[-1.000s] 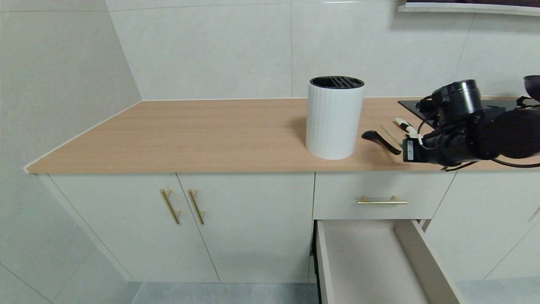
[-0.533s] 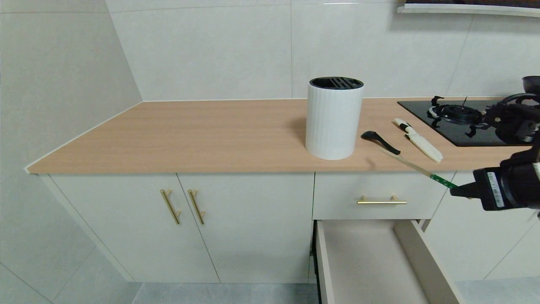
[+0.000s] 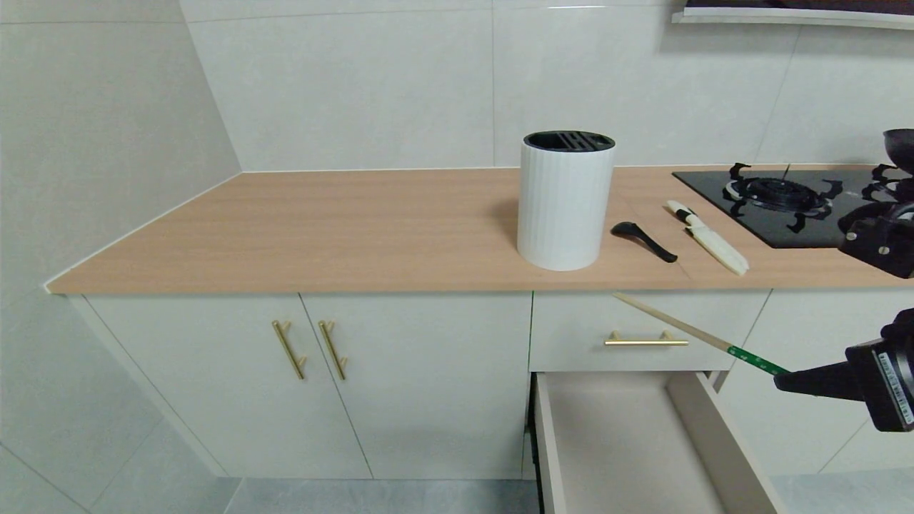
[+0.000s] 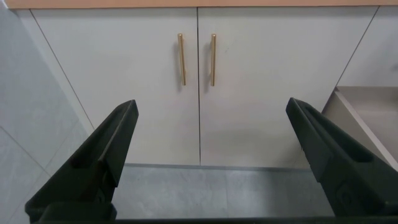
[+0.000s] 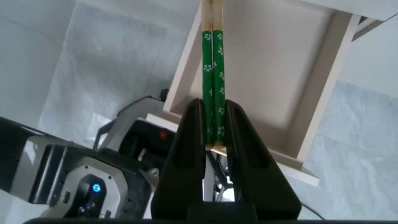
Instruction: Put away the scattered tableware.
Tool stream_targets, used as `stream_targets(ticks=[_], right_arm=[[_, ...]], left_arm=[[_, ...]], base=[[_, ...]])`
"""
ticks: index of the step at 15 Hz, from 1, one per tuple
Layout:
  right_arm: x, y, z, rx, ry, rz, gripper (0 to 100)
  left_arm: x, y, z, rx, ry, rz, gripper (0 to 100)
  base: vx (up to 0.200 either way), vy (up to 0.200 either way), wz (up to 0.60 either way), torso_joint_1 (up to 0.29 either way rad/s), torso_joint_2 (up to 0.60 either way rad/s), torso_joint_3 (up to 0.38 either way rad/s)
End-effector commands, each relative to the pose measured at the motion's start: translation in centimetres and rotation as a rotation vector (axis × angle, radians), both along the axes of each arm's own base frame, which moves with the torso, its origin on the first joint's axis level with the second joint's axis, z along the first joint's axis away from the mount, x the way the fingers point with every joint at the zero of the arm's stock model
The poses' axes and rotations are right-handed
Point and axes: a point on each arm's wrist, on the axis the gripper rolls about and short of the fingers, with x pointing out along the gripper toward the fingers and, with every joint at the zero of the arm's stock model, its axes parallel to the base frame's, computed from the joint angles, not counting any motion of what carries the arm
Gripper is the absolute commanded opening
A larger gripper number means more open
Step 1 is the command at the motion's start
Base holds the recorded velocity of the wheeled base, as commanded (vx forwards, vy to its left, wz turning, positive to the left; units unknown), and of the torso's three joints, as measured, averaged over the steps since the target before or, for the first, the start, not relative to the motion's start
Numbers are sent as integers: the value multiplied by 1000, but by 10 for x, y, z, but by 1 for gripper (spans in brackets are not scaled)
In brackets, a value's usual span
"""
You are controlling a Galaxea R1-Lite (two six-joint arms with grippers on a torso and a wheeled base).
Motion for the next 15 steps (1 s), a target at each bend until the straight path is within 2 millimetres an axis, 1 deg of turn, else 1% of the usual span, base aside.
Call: stream_targets(ticks=[1,5,7,13,15], right_arm=[[5,2,-8,-17,35,2,0],[12,6,-17,-45,70,18,0],[14,7,-19,-49,80,18,0],[14,8,-22,-60,88,33,0],[18,10,-28,-68,91,38,0]], left_arm=[[0,0,0,0,0,0,100],[0,0,0,0,0,0,100],[0,0,0,0,0,0,100],[0,0,0,0,0,0,100],[0,0,0,0,0,0,100]], base=[[0,0,0,0,0,0],[0,0,0,0,0,0],[0,0,0,-73,183,122],[0,0,0,-165,443,264],[0,0,0,-159,471,300]])
